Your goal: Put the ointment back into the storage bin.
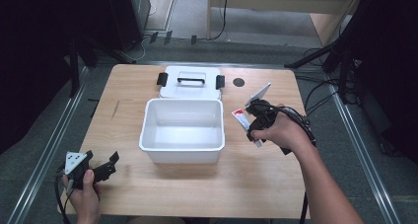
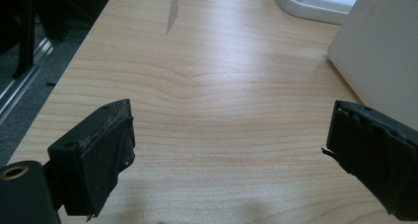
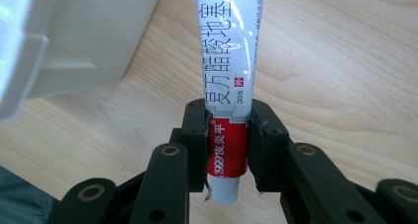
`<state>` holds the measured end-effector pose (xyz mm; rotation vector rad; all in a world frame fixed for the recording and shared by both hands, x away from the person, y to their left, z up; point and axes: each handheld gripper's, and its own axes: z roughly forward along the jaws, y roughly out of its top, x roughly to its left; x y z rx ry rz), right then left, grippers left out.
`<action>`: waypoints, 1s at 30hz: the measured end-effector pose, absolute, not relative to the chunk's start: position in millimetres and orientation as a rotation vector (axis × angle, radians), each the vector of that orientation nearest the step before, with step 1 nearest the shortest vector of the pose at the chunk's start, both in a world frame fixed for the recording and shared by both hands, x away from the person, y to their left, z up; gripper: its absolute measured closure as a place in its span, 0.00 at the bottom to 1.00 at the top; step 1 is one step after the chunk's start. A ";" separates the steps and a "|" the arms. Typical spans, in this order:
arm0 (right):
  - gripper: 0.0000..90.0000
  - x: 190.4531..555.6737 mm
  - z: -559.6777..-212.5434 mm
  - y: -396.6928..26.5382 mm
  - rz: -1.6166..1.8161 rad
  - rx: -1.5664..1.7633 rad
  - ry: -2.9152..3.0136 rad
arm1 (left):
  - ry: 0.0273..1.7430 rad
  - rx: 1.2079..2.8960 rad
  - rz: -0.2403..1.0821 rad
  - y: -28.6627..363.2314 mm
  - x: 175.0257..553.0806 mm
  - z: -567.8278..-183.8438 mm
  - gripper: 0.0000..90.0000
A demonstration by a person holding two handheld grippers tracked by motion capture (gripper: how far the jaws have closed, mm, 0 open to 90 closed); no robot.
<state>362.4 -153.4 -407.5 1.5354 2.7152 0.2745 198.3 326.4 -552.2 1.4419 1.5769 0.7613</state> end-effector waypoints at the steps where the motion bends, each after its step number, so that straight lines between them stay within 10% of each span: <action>1: 0.81 364.5 -403.3 -149.4 0.280 1.525 2.715 | 1.577 1.441 0.760 326.3 198.3 -552.2 0.05; 30: 0.81 375.1 -355.6 -92.4 0.394 1.254 2.796 | 1.575 1.441 0.752 327.0 198.8 -552.3 0.06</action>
